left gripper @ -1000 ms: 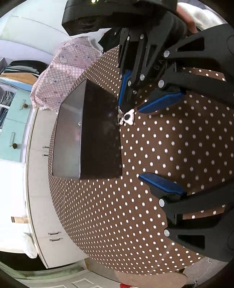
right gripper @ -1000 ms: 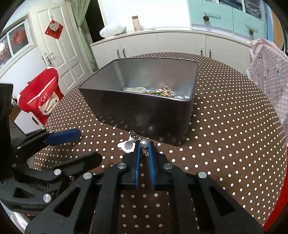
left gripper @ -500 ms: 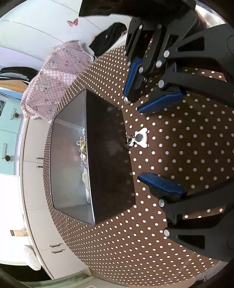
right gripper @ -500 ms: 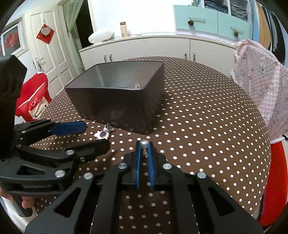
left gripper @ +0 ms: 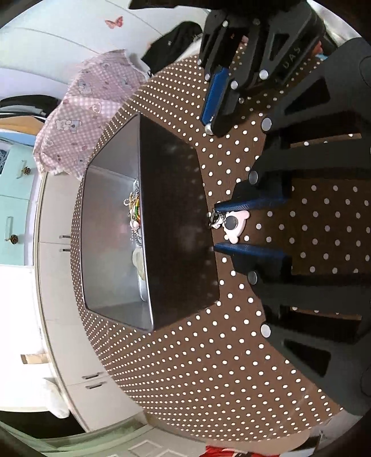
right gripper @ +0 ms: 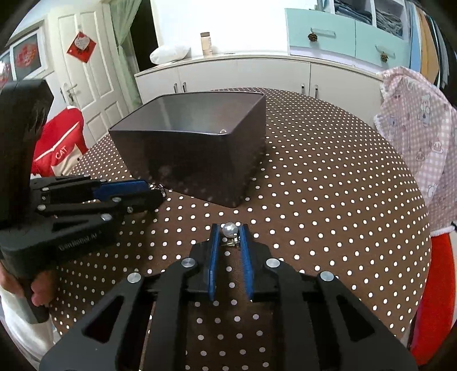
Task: Organize jewelry
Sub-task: 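Carry the bear keychain into the box and open both tools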
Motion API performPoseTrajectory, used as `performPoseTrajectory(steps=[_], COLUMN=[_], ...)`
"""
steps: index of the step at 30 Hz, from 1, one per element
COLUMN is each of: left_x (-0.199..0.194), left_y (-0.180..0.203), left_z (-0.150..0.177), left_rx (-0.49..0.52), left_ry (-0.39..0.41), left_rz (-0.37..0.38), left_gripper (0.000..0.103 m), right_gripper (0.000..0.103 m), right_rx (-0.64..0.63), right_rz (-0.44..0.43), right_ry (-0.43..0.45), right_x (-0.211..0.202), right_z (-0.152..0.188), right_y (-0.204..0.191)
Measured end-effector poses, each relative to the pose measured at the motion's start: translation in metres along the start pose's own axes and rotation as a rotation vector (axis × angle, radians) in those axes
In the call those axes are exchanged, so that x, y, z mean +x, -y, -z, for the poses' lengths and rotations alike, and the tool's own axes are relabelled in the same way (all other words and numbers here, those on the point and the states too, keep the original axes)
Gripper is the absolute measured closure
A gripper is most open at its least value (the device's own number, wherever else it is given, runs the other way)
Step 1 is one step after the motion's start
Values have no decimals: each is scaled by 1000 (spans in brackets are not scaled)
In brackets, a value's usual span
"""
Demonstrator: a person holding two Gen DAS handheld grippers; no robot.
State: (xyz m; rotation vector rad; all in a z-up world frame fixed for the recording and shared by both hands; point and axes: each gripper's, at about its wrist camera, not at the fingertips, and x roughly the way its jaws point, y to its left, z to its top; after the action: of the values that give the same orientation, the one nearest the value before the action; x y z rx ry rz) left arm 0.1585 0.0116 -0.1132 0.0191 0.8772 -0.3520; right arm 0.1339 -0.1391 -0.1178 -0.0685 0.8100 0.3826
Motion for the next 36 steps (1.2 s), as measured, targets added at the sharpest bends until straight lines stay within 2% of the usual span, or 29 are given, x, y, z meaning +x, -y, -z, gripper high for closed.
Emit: performPoseTrajectory(steps=[7, 17, 28, 36], left_x=[-12, -40, -69, -77], left_y=[-8, -21, -25, -21], left_z=[8, 11, -6, -32], left_rx=[-13, -30, -21, -7], left_ry=[9, 66, 161, 213], left_rz=[-2, -16, -17, 5], left_gripper=[80, 80, 80, 80], right_gripper=[92, 92, 92, 92], right_rx=[7, 7, -47, -79], right_rz=[16, 37, 53, 32], right_ry=[13, 53, 156, 190], right_x=[-2, -18, -41, -38], right_z=[3, -3, -32, -57], right_y=[-4, -7, -14, -20])
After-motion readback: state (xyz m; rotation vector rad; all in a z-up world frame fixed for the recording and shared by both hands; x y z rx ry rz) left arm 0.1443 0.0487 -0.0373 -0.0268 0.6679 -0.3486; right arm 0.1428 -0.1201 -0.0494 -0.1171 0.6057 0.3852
